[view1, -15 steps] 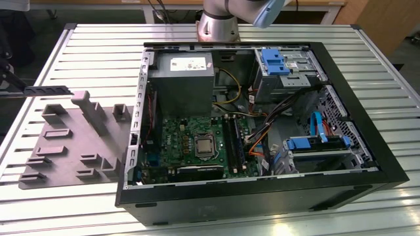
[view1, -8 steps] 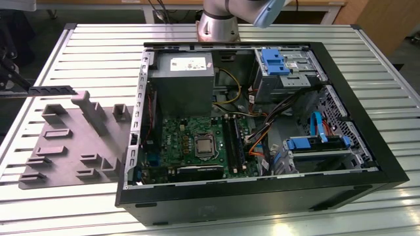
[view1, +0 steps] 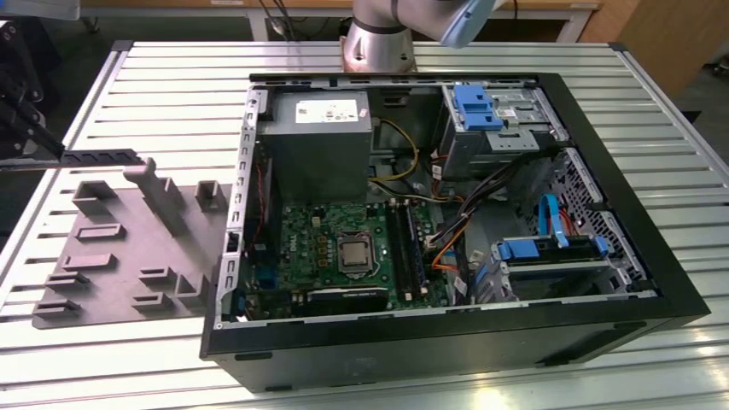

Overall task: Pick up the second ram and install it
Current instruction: 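Pick up the second ram and move it above second insertion slot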

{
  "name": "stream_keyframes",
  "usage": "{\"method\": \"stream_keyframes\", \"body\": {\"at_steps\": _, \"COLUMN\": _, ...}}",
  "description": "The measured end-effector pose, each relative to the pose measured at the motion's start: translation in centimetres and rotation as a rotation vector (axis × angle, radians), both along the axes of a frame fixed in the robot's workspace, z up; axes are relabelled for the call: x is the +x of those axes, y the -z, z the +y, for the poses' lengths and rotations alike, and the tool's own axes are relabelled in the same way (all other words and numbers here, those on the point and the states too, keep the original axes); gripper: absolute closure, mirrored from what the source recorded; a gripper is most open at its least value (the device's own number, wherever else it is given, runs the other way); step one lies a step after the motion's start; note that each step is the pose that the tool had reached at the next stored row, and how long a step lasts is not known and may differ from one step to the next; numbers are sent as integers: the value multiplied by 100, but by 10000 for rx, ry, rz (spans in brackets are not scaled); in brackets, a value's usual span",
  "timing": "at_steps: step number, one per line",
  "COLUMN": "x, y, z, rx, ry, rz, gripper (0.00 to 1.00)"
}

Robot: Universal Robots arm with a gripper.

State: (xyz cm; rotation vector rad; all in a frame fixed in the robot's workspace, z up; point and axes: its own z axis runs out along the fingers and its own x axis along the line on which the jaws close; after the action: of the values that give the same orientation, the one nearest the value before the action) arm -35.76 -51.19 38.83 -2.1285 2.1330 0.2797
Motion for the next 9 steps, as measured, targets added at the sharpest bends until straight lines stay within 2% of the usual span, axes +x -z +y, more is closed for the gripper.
{"method": "stream_keyframes", "body": {"at_steps": 9, "x": 131, "y": 0, "z": 0, "rx": -3, "ry": 38, "rz": 14, "gripper": 89}}
